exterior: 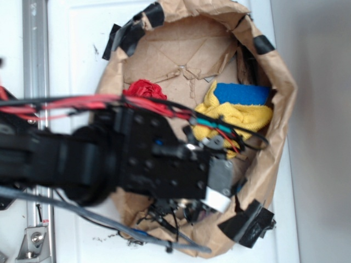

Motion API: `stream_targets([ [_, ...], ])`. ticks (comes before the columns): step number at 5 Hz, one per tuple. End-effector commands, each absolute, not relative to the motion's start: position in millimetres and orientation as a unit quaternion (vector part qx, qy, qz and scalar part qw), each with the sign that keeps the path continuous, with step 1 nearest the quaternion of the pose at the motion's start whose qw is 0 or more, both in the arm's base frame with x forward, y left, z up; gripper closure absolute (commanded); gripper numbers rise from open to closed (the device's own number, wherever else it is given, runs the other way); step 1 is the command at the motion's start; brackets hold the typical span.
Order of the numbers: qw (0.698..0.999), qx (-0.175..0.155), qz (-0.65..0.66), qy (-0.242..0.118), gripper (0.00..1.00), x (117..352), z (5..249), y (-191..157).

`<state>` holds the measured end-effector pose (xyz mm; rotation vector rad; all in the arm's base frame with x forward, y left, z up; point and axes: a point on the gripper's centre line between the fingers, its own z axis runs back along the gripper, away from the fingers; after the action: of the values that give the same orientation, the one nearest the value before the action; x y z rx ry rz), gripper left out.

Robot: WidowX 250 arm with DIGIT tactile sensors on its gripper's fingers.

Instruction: Grab the blue bottle.

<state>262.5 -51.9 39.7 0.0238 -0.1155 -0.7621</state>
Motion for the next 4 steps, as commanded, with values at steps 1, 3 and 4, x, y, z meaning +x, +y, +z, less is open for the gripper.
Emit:
stream_targets([
  [1, 0.971, 0.078, -0.189, -0.123, 1.0, 264.7, 143.8, -26.7],
  [3, 0.99, 0.099, 0.05, -0.093, 1.0, 258.2, 208.3, 0.9],
  [4, 0.978, 0.083, 0.175, -0.075, 1.0, 254.0, 202.8, 1.1],
])
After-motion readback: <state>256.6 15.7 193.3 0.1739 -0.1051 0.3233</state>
